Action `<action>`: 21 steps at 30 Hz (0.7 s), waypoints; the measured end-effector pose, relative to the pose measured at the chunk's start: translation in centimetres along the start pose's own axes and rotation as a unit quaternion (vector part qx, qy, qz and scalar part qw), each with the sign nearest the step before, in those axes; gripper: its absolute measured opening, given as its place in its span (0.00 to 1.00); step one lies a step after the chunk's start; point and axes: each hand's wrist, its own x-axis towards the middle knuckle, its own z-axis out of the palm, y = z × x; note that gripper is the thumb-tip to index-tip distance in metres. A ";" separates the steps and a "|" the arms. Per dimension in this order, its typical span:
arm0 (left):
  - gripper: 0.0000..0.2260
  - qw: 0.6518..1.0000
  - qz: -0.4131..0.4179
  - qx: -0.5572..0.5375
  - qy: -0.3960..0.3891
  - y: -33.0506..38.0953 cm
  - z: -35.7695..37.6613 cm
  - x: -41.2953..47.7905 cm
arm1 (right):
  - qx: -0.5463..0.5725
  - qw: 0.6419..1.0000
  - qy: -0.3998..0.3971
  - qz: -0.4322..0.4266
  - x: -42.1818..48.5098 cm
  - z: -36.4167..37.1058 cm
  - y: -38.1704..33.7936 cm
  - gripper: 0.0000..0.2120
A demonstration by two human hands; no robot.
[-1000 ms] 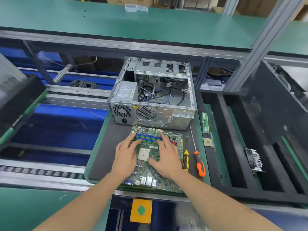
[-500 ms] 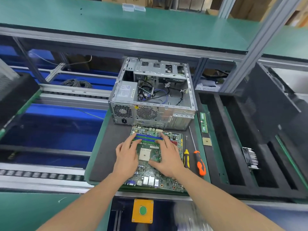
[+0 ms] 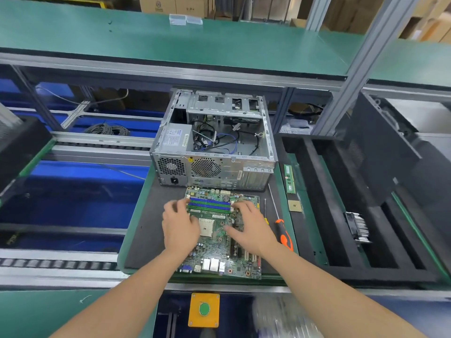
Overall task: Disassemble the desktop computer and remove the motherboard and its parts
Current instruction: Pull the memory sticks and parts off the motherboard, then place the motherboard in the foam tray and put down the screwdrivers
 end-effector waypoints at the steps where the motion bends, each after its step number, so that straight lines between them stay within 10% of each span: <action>1: 0.22 0.999 -0.046 -0.009 -0.006 0.5 0.0 0.2 | -0.027 1.000 -0.010 -0.003 -0.3 -0.3 0.1 0.34; 7: 0.34 0.970 -0.229 -0.023 -0.074 1.7 -0.5 2.9 | -0.078 0.994 -0.074 0.002 -1.5 -0.8 0.6 0.40; 21: 0.24 0.976 -0.189 -0.072 -0.076 0.9 -1.6 2.3 | 0.052 0.998 -0.045 -0.007 -1.3 -1.9 1.0 0.31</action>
